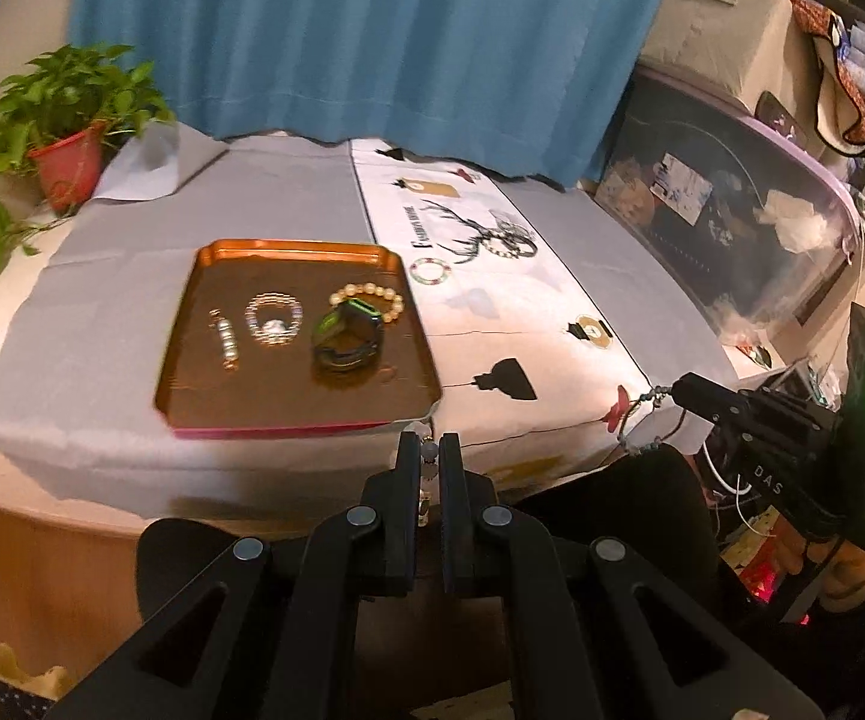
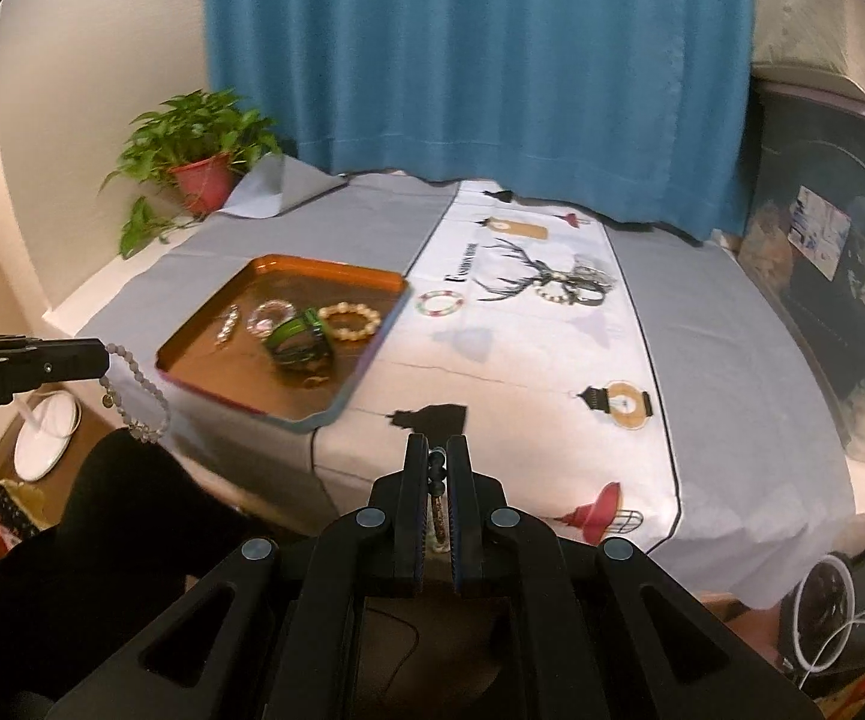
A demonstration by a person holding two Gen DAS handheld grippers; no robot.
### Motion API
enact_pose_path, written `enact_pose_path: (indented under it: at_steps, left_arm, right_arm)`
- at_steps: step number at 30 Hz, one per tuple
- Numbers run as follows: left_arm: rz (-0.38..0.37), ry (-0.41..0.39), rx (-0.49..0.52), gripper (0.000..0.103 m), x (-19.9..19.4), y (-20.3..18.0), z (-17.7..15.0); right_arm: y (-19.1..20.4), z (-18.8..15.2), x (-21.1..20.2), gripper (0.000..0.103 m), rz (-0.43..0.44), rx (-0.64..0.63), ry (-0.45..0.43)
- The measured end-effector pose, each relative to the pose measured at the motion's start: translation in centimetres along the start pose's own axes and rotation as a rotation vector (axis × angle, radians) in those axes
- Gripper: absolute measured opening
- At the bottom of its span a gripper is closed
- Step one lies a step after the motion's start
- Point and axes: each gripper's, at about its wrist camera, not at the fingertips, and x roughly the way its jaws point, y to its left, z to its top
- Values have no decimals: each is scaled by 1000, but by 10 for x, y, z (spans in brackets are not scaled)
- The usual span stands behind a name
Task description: Organize jewelry
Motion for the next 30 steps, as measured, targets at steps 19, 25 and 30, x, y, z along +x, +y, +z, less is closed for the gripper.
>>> enact_pose_path:
  at_steps: [19,25,30]
  left_arm:
    - [40,-43,-53,4,-20,34,-16]
    - [65,-41,-58,4,-16,48,-10]
    - [83,-45,-57,4,-10,61,0]
  right_arm:
    - [46,-1,7,6,33,-84,32]
    - [60,6,20,6,50,-108,43]
    - [73,17,35,6,80,-122,44]
